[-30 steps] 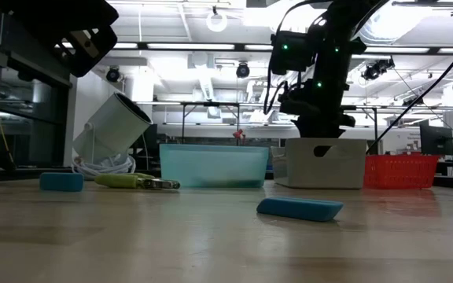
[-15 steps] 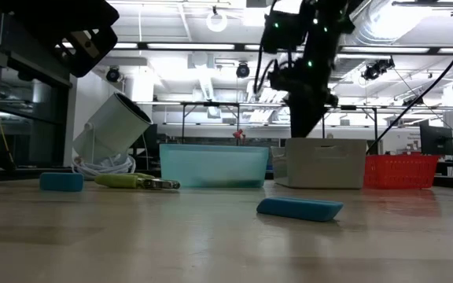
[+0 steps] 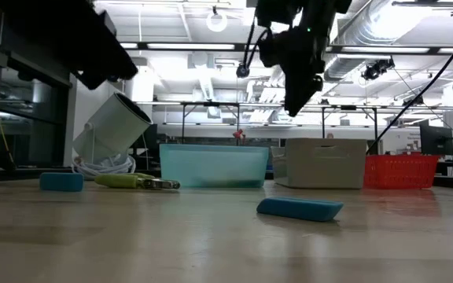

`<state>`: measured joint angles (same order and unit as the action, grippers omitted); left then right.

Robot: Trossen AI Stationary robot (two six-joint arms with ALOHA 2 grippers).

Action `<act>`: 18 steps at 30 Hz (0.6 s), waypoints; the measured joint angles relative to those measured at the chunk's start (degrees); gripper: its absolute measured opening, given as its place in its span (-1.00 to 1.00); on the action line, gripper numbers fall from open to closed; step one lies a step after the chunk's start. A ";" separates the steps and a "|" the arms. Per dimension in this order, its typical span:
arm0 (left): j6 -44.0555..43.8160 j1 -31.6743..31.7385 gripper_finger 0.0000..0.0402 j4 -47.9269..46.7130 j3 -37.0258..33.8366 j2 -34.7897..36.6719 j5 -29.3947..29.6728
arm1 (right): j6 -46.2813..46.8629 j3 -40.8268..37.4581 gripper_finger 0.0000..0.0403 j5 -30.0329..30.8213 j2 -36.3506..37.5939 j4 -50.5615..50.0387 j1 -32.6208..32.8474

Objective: Pick & Place School Supplies
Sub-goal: Put the green puncher into the gray bin

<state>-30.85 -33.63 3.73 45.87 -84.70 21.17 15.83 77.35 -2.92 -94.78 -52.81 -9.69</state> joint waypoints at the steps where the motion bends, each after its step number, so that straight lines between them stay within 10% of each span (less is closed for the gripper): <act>1: 0.34 0.70 -0.73 -1.60 0.00 0.88 0.02 | -0.45 0.01 -0.26 -0.81 0.00 0.10 0.66; 18: 7.25 8.12 -0.73 -27.73 0.02 5.89 0.15 | -6.70 0.01 -0.26 -13.56 0.00 16.02 13.69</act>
<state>-23.60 -25.52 -23.99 45.89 -78.81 21.32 9.13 77.36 -16.49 -94.78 -36.79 3.99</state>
